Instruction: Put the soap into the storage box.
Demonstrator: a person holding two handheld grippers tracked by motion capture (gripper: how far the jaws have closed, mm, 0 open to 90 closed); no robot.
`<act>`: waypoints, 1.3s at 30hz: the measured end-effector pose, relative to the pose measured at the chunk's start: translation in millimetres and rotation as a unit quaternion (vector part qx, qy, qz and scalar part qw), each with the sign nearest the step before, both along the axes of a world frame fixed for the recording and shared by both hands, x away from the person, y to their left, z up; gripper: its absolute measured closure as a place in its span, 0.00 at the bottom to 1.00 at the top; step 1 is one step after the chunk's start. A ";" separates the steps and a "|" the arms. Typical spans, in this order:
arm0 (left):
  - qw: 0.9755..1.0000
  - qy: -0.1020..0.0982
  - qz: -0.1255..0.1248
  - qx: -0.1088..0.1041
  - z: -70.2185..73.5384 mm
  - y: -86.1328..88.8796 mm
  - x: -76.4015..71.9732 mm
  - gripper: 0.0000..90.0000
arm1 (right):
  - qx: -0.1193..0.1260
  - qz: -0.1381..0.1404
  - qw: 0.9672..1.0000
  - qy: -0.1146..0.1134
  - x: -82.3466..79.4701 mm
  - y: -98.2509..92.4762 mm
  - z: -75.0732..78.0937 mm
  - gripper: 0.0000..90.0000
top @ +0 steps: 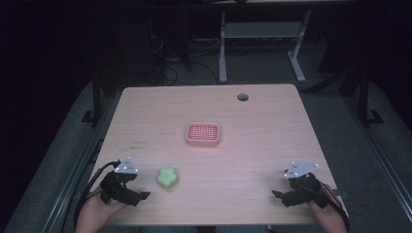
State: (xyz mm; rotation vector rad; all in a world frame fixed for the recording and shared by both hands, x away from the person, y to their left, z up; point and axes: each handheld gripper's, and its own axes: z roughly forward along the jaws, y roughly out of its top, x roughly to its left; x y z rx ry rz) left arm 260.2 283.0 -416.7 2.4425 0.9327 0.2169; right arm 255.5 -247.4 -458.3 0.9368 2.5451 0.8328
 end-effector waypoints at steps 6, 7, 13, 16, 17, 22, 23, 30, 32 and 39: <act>1.000 -0.004 -0.008 0.004 7.3 -7.8 5.3 0.18 | -0.001 0.004 1.000 -0.003 0.4 0.1 -0.3 0.15; 1.000 -0.002 -0.009 0.005 7.5 -9.8 6.7 0.18 | 0.001 0.002 1.000 -0.003 0.0 0.0 -0.2 0.16; 1.000 0.006 -0.010 0.010 5.5 -15.7 11.7 0.18 | 0.001 0.002 1.000 -0.003 0.6 -1.1 -0.3 0.16; 1.000 0.012 -0.013 0.009 4.9 -19.5 14.5 0.18 | 0.005 0.001 1.000 -0.005 1.5 -2.2 -0.5 0.16; 1.000 0.011 -0.014 0.009 5.0 -20.5 15.1 0.18 | 0.005 0.001 1.000 -0.005 1.5 -2.2 -0.5 0.16; 1.000 0.013 -0.022 0.007 9.7 -28.3 19.5 0.18 | 0.004 0.004 1.000 -0.003 1.0 -1.4 -0.5 0.16; 1.000 0.011 -0.021 0.008 10.6 -29.3 20.2 0.18 | 0.003 0.005 1.000 -0.004 0.8 -1.2 -0.3 0.16; 0.999 0.009 -0.030 0.008 19.3 -38.0 25.7 0.18 | 0.004 0.006 1.000 -0.006 -1.3 1.0 1.5 0.16; 0.999 0.011 -0.030 0.008 19.4 -41.4 27.6 0.18 | 0.001 0.007 1.000 -0.006 -1.7 1.6 1.4 0.16; 0.999 0.024 -0.038 0.011 17.1 -51.1 36.0 0.18 | 0.003 0.007 1.000 -0.005 -0.8 0.7 0.7 0.16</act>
